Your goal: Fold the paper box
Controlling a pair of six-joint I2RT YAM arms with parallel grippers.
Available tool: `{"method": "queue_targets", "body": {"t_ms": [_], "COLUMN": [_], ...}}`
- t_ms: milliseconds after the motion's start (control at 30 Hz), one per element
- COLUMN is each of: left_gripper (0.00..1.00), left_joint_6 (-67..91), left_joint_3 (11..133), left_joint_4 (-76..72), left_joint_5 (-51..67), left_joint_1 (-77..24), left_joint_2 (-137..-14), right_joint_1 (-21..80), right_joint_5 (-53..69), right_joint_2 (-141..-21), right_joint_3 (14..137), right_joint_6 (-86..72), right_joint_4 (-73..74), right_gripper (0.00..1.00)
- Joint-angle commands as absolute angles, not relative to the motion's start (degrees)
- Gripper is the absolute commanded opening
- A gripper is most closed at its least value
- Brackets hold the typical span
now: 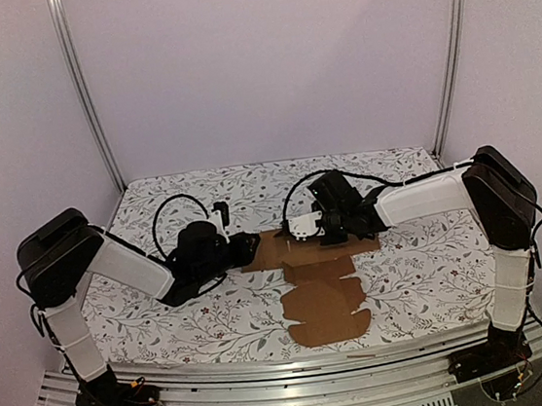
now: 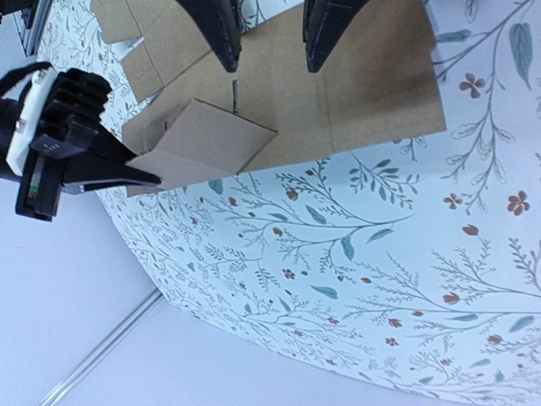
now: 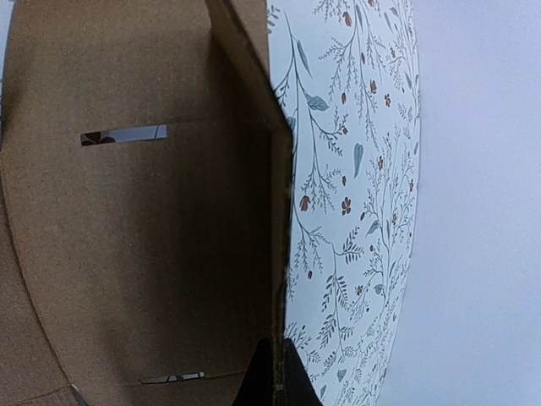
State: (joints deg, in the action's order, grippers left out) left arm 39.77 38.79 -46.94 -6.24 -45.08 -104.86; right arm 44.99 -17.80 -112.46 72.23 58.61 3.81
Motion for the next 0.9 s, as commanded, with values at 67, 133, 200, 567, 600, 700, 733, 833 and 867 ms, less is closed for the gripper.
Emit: {"method": "queue_targets", "body": {"t_ms": [67, 133, 200, 567, 600, 700, 733, 833, 867], "left_gripper": [0.22, 0.22, 0.22, 0.21, 0.21, 0.22, 0.21, 0.22, 0.22], "left_joint_6": [41.20, 41.46, 41.74, 41.61, 41.43, 41.24, 41.39, 41.85, 41.96], "left_joint_3": [45.72, 47.33, 48.71, 52.78, 53.00, 54.13, 54.62, 56.87, 57.73], "left_joint_4": [-41.22, -41.06, -40.92, -40.56, -40.41, -40.25, -40.18, -39.42, -38.93], "left_joint_5": [-6.23, -5.27, -4.53, -1.37, -1.38, -1.09, -0.87, -0.44, 0.55], "left_joint_1": [-43.86, -43.86, -43.93, -45.89, -46.22, -46.65, -46.75, -46.76, -46.83], "left_joint_2": [-109.26, -110.85, -112.39, -115.91, -116.00, -116.54, -116.87, -118.14, -118.60], "right_joint_1": [45.58, 45.76, 45.93, 46.13, 46.17, 46.31, 46.37, 46.49, 46.46], "right_joint_5": [-17.14, -17.22, -17.30, -18.35, -18.44, -18.44, -18.48, -18.78, -18.88], "right_joint_2": [-110.09, -110.04, -110.04, -110.45, -110.54, -110.74, -110.77, -110.74, -110.65], "right_joint_3": [71.98, 72.01, 71.98, 73.24, 73.36, 73.48, 73.48, 73.48, 73.43], "right_joint_6": [58.45, 58.45, 58.62, 57.45, 57.16, 56.82, 56.66, 56.40, 56.31], "right_joint_4": [4.48, 4.63, 4.58, 4.58, 4.57, 4.58, 4.57, 4.48, 4.49], "right_gripper": [0.00, 0.00, 0.00, 0.00, 0.00, 0.00, 0.00, 0.00, 0.00]}}
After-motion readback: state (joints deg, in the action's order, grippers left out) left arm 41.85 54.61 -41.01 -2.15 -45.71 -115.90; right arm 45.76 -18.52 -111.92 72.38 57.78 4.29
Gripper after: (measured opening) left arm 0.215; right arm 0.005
